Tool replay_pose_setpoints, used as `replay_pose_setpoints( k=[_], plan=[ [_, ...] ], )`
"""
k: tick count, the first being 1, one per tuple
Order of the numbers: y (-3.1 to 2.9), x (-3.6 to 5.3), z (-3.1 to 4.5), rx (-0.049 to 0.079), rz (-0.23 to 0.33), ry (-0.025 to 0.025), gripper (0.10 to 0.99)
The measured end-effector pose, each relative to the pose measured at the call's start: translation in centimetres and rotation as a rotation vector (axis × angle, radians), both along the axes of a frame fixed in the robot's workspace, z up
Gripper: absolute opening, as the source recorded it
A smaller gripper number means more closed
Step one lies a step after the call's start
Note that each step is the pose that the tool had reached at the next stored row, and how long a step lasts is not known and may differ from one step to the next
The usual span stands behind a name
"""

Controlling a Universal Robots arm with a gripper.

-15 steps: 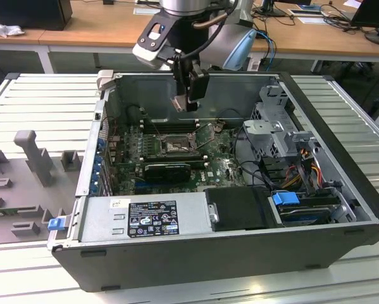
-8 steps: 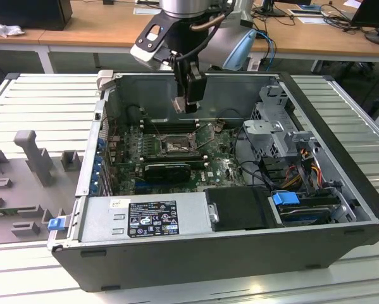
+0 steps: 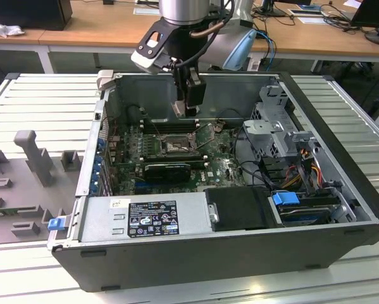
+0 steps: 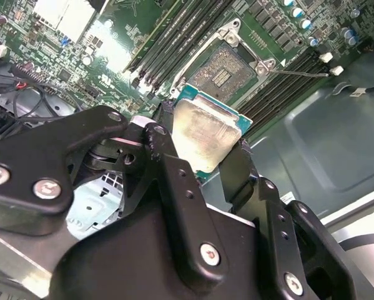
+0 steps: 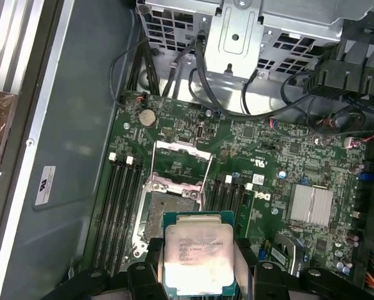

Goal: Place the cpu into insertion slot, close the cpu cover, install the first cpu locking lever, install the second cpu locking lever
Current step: 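Place the cpu into insertion slot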

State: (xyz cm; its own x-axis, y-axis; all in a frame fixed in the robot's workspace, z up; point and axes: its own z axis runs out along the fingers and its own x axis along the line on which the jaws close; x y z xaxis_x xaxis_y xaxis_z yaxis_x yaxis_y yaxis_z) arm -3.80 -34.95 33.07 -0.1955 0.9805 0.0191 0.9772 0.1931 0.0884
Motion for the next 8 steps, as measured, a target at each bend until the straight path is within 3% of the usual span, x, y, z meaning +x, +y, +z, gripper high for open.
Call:
replay_pose_setpoints(
  k=[8],
  plan=[
    [0.0, 0.0, -0.54, 0.0, 0.0, -0.0001, 0.533]
  ],
)
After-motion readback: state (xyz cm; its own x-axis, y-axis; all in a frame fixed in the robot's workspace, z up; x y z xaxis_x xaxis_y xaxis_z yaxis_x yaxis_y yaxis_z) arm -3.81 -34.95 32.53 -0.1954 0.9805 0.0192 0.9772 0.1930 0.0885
